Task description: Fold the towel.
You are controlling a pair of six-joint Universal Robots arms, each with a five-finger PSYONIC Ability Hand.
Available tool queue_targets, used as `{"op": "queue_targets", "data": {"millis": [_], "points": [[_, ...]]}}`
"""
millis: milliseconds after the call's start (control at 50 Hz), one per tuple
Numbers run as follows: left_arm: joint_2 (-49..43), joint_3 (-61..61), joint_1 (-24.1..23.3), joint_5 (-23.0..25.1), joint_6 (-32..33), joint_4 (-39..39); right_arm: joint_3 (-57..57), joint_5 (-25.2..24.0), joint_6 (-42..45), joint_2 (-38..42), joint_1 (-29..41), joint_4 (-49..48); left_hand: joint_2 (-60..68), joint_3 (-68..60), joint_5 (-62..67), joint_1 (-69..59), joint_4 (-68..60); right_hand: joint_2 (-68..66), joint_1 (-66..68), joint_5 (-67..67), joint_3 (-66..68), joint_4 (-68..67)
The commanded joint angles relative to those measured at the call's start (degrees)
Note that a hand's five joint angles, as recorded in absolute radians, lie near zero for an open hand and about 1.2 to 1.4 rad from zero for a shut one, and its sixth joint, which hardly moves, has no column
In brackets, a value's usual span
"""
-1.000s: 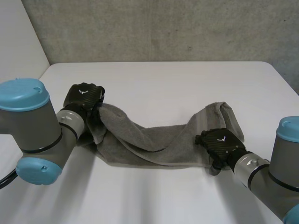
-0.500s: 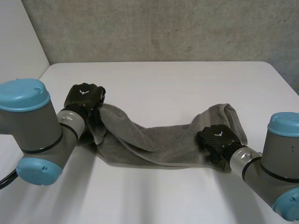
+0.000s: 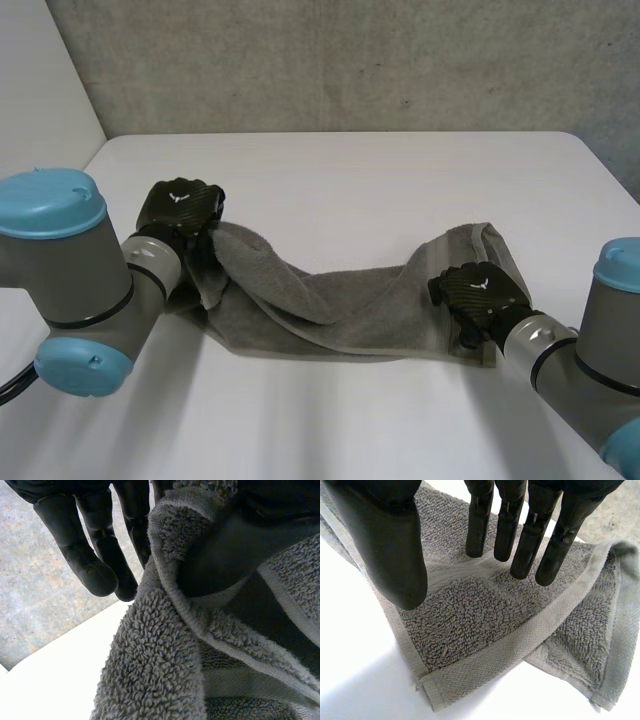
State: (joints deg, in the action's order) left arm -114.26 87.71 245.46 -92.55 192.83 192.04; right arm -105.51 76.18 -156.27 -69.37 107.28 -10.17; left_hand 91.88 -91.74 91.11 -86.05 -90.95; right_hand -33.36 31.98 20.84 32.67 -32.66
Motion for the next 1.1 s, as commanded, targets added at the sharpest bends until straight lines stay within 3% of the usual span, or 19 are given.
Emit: {"op": "queue_targets", "data": {"millis": [20, 820, 1100], "points": [[0.0, 0.0, 0.0, 0.0, 0.0, 0.0, -2.1, -0.5, 0.1, -1.7, -0.1, -0.2, -11.9, 11.7, -21.1, 6.1, 10.9, 3.1, -1.7, -0.6, -2.4, 2.4], [0.0, 0.8, -0.1, 0.2, 0.2, 0.5, -0.7, -0.2, 3.0, 4.2, -2.1, -3.0, -11.9, 11.7, -21.1, 6.1, 10.9, -4.8, 6.2, 7.3, 5.5, -5.5], [0.0, 0.8, -0.1, 0.2, 0.2, 0.5, 0.6, -0.1, 3.9, 5.6, -2.0, -3.0, -11.9, 11.7, -21.1, 6.1, 10.9, -25.8, 27.2, 28.3, 26.5, -26.5]]}}
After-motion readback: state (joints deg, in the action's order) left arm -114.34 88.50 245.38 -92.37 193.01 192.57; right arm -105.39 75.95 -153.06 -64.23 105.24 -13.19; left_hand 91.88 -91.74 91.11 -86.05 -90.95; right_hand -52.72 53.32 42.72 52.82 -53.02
